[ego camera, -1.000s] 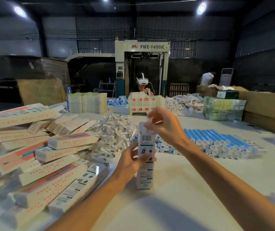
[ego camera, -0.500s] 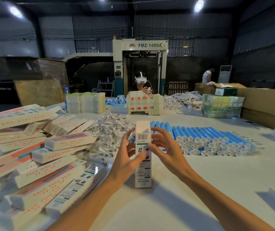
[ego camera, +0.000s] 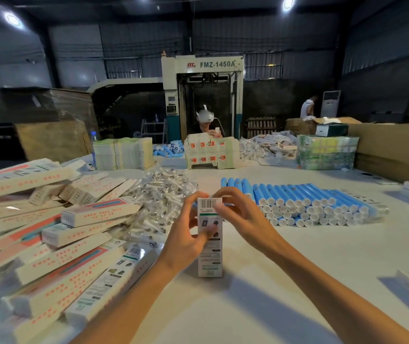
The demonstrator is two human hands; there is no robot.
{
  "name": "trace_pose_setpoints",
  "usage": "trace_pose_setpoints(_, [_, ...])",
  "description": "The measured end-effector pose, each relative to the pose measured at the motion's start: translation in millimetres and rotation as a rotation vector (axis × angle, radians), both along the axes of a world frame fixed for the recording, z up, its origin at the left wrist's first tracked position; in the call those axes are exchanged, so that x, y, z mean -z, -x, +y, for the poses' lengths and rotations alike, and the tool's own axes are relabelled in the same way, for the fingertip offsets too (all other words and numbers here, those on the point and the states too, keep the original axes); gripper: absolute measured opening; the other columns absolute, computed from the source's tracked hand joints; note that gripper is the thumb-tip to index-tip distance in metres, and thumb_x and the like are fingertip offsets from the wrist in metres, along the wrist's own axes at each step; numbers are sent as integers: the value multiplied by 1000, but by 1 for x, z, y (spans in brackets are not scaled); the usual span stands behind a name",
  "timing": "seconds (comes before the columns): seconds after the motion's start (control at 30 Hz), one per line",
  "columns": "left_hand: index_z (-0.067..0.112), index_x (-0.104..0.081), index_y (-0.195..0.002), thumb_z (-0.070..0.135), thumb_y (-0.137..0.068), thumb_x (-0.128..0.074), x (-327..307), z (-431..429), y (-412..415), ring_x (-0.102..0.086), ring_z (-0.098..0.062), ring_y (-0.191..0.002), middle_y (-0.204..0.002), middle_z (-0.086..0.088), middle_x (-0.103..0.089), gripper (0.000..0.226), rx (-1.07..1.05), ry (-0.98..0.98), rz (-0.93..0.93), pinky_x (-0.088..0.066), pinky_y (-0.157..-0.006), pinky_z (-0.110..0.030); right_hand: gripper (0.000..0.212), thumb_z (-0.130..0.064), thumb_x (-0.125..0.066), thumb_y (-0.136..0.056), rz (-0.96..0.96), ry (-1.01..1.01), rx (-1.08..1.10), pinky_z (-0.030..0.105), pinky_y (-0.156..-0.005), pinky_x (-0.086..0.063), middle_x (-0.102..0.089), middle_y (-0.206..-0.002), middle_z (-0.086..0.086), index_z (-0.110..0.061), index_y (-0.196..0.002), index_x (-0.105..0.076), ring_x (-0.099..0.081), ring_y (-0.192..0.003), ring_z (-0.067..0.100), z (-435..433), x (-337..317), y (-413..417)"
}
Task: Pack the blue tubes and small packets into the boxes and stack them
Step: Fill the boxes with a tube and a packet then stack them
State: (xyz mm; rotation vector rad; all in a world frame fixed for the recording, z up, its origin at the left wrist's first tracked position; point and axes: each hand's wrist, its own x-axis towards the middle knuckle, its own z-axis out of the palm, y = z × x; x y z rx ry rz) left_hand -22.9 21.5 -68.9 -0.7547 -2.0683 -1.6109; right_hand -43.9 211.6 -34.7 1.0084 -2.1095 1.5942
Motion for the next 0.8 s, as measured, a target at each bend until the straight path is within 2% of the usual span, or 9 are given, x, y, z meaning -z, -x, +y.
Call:
trace_pose_setpoints(0.1, [30,-40,-146,19,-96,-77,-1,0,-1,-72,-27,-109,-115,-2,-72,63,3,18,-9,-62,-91,-39,16,-34,-57,-106,-55,95,-3,28,-82,-61,-74,-115,-9,-28,-121,-54,-72,-107,13,-2,-18,4])
trace_pose_setpoints(0.17, [31,-40,-146,16,-97,-76,-2,-1,-2,-71,-26,-112,-118,1,-72,63,-6,37,-13,-60,-94,-33,19,-28,-58,-106,-51,12,5,36,-79,-63,-77,-107,-3,-26,-123,-51,-75,-100,16,-2,-33,10])
trace_pose_setpoints(0.23, [32,-39,-147,15,-97,-76,-1,-2,-1,-71,-24,-114,-120,4,-71,64,-14,58,-15,-59,-96,-32,14,-22,-58,-106,2,-74,17,45,-76,-63,-77,-98,5,-22,-120,-55,-75,-93,22,-2,-42,17])
trace_pose_setpoints(0.3, [34,-38,-149,18,-97,-77,-1,-4,-1,-71,-20,-116,-121,8,-72,66,-24,72,-23,-58,-97,-31,11,-20,-58,-105,90,-133,47,40,-74,-64,-76,-98,0,-22,-116,-59,-74,-93,16,-1,-44,21])
trace_pose_setpoints(0.4, [43,-35,-152,24,-98,-77,-2,-3,-2,-70,-12,-119,-125,14,-72,70,-34,80,-50,-57,-94,-23,11,-20,-59,-104,222,-221,129,20,-72,-61,-72,-98,-21,-29,-110,-60,-70,-96,-5,-1,-40,23])
trace_pose_setpoints(0.43, [45,-34,-152,26,-98,-76,-2,-3,-3,-69,-10,-119,-126,15,-72,71,-36,78,-55,-57,-94,-23,13,-20,-59,-103,253,-246,155,17,-71,-60,-70,-101,-24,-31,-108,-59,-69,-95,-7,-2,-39,24])
trace_pose_setpoints(0.53, [49,-33,-150,30,-98,-77,-3,-2,-4,-68,-8,-120,-126,19,-71,71,-45,74,-58,-57,-95,-25,14,-19,-59,-103,256,-265,172,24,-75,-63,-71,-107,-20,-33,-104,-61,-72,-95,0,0,-38,24])
trace_pose_setpoints(0.67, [54,-32,-147,38,-96,-77,-5,-2,-5,-70,-6,-117,-126,22,-71,71,-29,71,-80,-62,-87,-27,10,-36,-59,-105,111,-140,18,21,-77,-60,-77,-104,-15,-31,-104,-67,-72,-102,5,5,-38,14])
trace_pose_setpoints(0.8, [56,-28,-148,37,-98,-74,-3,-1,-2,-70,-5,-117,-126,20,-71,70,-44,80,-68,-60,-93,-34,7,-23,-66,-102,103,-93,-8,32,-81,-63,-78,-105,-5,-17,-104,-70,-74,-104,15,3,-37,9])
